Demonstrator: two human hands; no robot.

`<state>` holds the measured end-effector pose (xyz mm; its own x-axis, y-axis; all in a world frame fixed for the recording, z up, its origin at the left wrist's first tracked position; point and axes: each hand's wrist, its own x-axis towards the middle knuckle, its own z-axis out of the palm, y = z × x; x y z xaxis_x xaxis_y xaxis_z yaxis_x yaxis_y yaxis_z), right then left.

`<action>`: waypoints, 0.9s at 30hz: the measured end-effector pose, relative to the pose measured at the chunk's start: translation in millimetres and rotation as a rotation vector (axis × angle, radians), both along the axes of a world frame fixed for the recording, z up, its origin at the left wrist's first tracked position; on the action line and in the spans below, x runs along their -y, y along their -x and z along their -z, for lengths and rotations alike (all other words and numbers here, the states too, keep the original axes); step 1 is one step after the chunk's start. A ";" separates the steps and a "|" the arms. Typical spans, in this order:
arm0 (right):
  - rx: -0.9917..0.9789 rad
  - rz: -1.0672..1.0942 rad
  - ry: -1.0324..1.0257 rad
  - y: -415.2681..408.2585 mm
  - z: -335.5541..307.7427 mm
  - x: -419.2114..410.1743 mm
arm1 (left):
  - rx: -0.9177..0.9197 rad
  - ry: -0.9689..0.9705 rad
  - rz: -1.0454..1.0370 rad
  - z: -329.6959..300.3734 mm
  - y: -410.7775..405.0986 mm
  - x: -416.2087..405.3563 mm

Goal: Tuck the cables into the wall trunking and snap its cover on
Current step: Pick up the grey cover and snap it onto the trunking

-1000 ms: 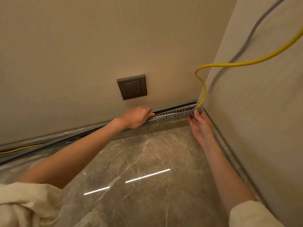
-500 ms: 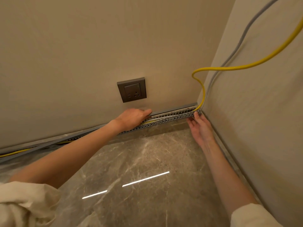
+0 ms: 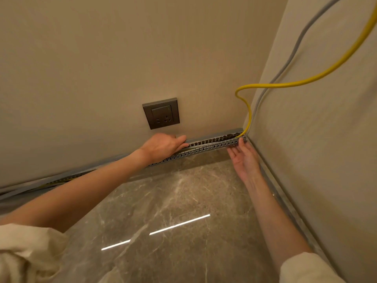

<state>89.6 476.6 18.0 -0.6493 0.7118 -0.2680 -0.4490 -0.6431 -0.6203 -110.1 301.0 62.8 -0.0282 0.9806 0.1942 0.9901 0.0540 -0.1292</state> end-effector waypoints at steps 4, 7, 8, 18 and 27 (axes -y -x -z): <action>0.001 -0.018 0.016 -2.2 5.9 -0.7 | -0.022 0.008 -0.011 -0.1 -1.7 -3.0; -0.007 -0.027 0.057 -2.1 12.3 -0.5 | -0.005 0.027 -0.007 -1.2 3.2 -4.5; -0.014 -0.030 0.069 -1.7 13.7 -0.5 | -0.003 0.035 -0.002 -1.7 4.6 -5.0; -0.026 -0.021 0.063 -3.4 13.1 1.8 | 0.122 0.084 0.043 9.2 10.0 -6.8; -0.015 0.041 -0.052 1.9 6.8 5.0 | 0.260 0.210 -0.041 2.3 2.6 -5.4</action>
<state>87.7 471.6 11.2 -0.6233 0.7503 -0.2203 -0.4837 -0.5913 -0.6454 -112.6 306.5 60.6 -0.0907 0.9954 -0.0305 0.9889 0.0936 0.1152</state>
